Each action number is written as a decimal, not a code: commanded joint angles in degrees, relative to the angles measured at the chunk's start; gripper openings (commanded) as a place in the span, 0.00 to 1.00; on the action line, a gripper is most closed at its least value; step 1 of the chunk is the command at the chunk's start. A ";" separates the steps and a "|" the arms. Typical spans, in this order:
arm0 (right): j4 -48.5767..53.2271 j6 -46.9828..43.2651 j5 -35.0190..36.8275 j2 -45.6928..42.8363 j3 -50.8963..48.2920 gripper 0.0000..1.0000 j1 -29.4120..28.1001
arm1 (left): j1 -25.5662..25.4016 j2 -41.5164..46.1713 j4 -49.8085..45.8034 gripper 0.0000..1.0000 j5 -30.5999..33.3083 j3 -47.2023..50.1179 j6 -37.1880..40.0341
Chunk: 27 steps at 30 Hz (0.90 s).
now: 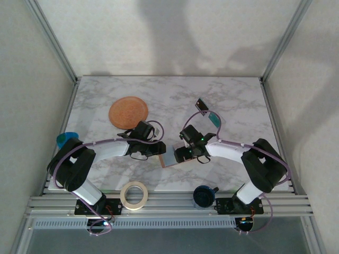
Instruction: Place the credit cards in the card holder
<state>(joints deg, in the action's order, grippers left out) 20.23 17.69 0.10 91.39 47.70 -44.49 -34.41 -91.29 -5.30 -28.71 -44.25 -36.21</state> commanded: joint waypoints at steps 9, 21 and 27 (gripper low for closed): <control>-2.83 0.90 -2.17 1.73 -1.43 0.70 0.54 | -0.57 -1.08 1.33 0.40 -1.33 1.02 -0.47; 1.50 -0.23 -1.81 -7.05 -1.34 0.83 1.43 | -0.57 -0.03 2.89 0.41 -1.42 2.05 -1.64; 1.35 -2.60 -5.19 -3.86 1.57 0.86 5.31 | -0.92 -0.66 3.24 0.41 -1.27 1.70 -1.74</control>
<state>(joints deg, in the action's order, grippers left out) 20.82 16.95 -3.25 85.58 47.29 -39.44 -34.61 -91.66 -2.83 -29.82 -42.85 -37.34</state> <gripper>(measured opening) 0.864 0.410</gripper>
